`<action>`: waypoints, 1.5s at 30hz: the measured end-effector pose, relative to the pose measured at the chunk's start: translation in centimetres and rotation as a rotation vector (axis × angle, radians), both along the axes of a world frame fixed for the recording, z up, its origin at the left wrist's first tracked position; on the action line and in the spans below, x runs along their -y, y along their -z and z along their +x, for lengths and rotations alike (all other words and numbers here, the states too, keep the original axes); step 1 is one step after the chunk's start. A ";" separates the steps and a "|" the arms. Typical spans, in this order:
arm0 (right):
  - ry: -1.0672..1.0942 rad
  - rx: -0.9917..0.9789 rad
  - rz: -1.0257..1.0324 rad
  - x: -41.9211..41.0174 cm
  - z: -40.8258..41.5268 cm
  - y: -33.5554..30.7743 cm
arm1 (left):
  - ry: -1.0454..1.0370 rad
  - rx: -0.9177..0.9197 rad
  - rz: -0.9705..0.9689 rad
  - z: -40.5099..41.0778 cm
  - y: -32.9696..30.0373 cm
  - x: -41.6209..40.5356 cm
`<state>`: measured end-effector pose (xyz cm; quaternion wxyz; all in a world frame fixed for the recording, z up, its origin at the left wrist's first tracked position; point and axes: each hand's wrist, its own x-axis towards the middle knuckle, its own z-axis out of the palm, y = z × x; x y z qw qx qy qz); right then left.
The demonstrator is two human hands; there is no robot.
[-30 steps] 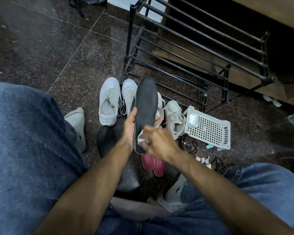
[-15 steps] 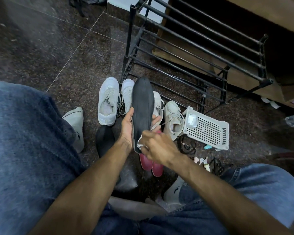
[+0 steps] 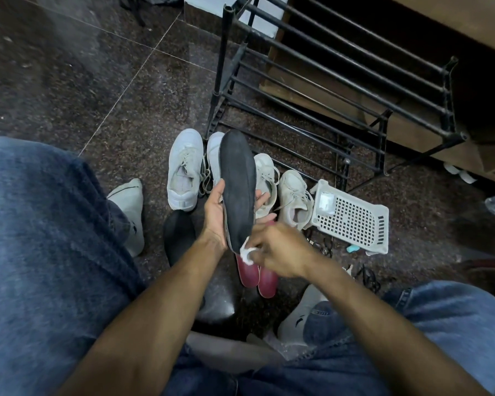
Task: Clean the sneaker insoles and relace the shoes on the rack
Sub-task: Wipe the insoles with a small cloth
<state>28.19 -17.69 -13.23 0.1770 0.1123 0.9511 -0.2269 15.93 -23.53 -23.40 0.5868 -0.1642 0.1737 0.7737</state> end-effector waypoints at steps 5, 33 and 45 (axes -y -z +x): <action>0.689 -0.265 -0.673 -3.3 0.8 -2.4 | 0.065 0.011 0.087 -0.5 -0.6 0.2; 0.150 -0.291 0.298 3.4 0.0 2.8 | 0.048 0.007 0.052 0.2 -0.7 0.2; 0.116 -0.114 0.414 -0.5 -2.8 2.1 | 0.045 -0.058 -0.036 0.7 -1.2 0.1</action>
